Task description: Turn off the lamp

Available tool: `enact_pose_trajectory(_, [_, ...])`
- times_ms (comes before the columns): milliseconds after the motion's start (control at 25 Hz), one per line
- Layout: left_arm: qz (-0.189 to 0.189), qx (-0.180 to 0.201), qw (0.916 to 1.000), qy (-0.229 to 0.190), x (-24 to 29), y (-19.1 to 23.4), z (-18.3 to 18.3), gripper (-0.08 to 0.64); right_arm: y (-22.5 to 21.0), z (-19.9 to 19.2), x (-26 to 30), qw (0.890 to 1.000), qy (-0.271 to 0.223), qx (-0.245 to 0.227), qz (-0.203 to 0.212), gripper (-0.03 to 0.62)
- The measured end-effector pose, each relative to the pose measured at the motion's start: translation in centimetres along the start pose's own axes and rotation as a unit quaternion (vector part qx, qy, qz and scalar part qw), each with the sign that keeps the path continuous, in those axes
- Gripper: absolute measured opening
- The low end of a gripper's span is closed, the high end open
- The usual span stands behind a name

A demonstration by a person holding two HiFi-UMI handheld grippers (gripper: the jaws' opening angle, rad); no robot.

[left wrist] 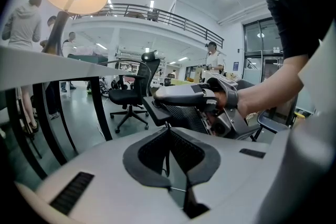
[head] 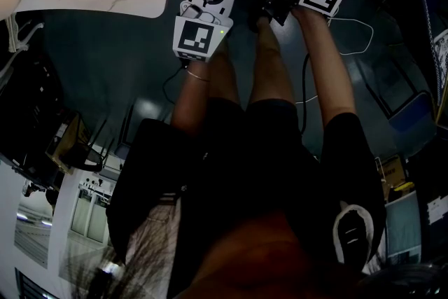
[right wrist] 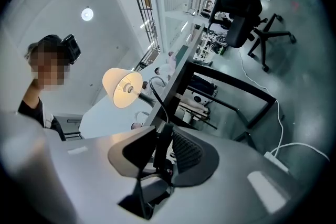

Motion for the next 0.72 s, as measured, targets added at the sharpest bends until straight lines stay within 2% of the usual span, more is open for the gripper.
enact_pose_trajectory(200, [-0.001,-0.004,1.0,0.004,0.02,0.05,-0.26,0.012,0.1,-0.07,0.04,1.0,-0.01,0.006,0.007,0.072])
enact_pose_trajectory(320, [-0.002,-0.011,0.9999,0.0,0.05,-0.03,-0.34,0.012,0.27,0.01,0.05,1.0,-0.004,-0.011,0.008,0.074])
enact_pose_trajectory(720, [0.001,-0.013,0.9999,0.006,0.29,0.07,-0.47,0.014,0.07,-0.06,-0.22,1.0,-0.009,-0.01,-0.005,0.075])
Point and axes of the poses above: the fingertips, and each gripper's own axes: x forward along the fingers, y to its left, z out of its top, the point moved 9 cm from there along -x, backward along the fingers, and after that the axes turned 4 degrees about -x, right-handed, at the moved point
